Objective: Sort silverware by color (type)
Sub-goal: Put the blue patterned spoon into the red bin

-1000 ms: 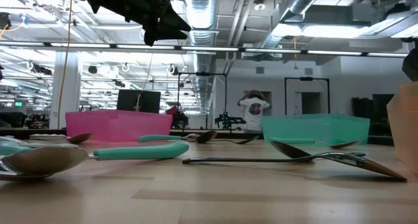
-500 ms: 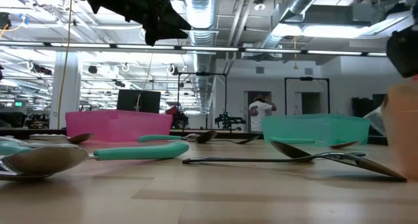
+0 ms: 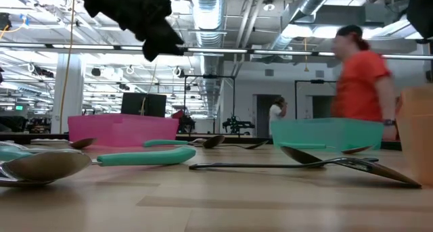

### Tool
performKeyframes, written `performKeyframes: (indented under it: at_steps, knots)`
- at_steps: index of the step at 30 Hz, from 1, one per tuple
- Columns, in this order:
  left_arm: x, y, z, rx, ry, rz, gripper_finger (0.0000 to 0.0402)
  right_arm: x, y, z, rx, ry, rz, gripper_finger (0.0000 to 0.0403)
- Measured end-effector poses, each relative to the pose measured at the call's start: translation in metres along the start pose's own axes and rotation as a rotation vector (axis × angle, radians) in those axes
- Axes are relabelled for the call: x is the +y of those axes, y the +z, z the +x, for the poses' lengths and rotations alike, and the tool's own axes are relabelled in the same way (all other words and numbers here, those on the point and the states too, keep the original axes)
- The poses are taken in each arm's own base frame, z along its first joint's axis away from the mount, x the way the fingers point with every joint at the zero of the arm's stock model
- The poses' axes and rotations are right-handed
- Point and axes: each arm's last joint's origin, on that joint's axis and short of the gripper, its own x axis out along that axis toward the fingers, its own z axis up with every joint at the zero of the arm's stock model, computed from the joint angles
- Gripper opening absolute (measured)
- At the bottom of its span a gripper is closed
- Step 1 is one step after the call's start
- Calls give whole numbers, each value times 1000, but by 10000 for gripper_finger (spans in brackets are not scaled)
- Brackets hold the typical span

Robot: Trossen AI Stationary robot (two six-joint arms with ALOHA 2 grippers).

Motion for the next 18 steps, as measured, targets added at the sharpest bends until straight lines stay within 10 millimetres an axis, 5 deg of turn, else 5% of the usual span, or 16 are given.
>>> performKeyframes:
  at_steps: [10, 18]
  knots:
    - [-16, -41, -4, 417, -71, 114, 165, -19, 1, -17, -77, -114, 20, 188]
    - [-32, -54, -6, 549, -79, 188, 165, -21, 7, -17, -87, -128, -24, 188]
